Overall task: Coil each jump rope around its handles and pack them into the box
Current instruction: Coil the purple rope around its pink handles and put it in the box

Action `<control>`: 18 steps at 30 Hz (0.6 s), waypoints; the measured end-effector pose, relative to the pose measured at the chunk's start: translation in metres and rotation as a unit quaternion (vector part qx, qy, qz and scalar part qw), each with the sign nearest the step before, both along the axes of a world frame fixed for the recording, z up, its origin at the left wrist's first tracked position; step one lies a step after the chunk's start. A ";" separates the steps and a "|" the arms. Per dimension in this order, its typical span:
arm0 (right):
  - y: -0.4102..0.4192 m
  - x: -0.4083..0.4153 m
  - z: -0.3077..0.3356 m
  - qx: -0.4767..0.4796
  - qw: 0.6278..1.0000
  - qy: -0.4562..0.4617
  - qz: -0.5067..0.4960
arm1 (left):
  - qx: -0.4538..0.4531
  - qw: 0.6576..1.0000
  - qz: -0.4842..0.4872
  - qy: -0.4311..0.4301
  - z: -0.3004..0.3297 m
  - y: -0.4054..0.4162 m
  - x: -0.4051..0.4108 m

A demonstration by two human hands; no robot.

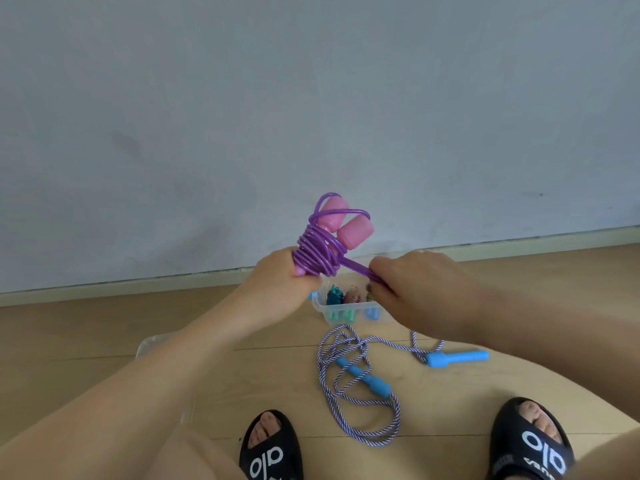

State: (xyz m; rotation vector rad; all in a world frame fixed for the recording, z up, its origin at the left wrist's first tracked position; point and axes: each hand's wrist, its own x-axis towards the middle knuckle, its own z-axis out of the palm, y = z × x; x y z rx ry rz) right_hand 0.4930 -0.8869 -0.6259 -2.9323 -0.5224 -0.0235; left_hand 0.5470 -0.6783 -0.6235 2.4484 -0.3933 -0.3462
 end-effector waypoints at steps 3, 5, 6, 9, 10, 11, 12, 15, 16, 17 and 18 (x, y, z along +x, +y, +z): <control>0.003 -0.009 0.010 -0.132 0.984 -0.084 0.085 | 0.096 0.994 -0.058 -0.013 -0.005 -0.008 -0.003; 0.007 -0.010 0.023 -0.178 0.972 -0.105 0.108 | 0.144 0.986 -0.081 -0.024 -0.007 -0.013 -0.008; 0.006 -0.006 0.029 -0.174 0.968 -0.133 0.120 | 0.167 0.981 -0.090 -0.029 -0.008 -0.014 -0.010; 0.015 -0.002 0.044 -0.153 0.953 -0.183 0.187 | 0.233 0.965 -0.112 -0.036 -0.011 -0.013 -0.015; 0.017 0.001 0.049 -0.137 0.950 -0.198 0.200 | 0.246 0.959 -0.128 -0.052 -0.012 -0.014 -0.017; 0.018 0.006 0.053 -0.121 0.948 -0.210 0.205 | 0.248 0.956 -0.146 -0.061 -0.012 -0.015 -0.022; 0.018 0.011 0.055 -0.102 0.950 -0.213 0.203 | 0.240 0.953 -0.170 -0.069 -0.012 -0.017 -0.026; 0.006 0.036 0.049 0.001 0.978 -0.151 0.146 | 0.188 0.955 -0.214 -0.088 -0.010 -0.022 -0.040; 0.001 0.043 0.045 0.039 0.986 -0.121 0.111 | 0.168 0.956 -0.222 -0.093 -0.007 -0.023 -0.041; -0.003 0.047 0.042 0.086 0.989 -0.093 0.082 | 0.152 0.957 -0.228 -0.100 -0.007 -0.020 -0.038; -0.006 0.049 0.038 0.144 0.986 -0.065 0.060 | 0.137 0.956 -0.236 -0.103 -0.004 -0.017 -0.036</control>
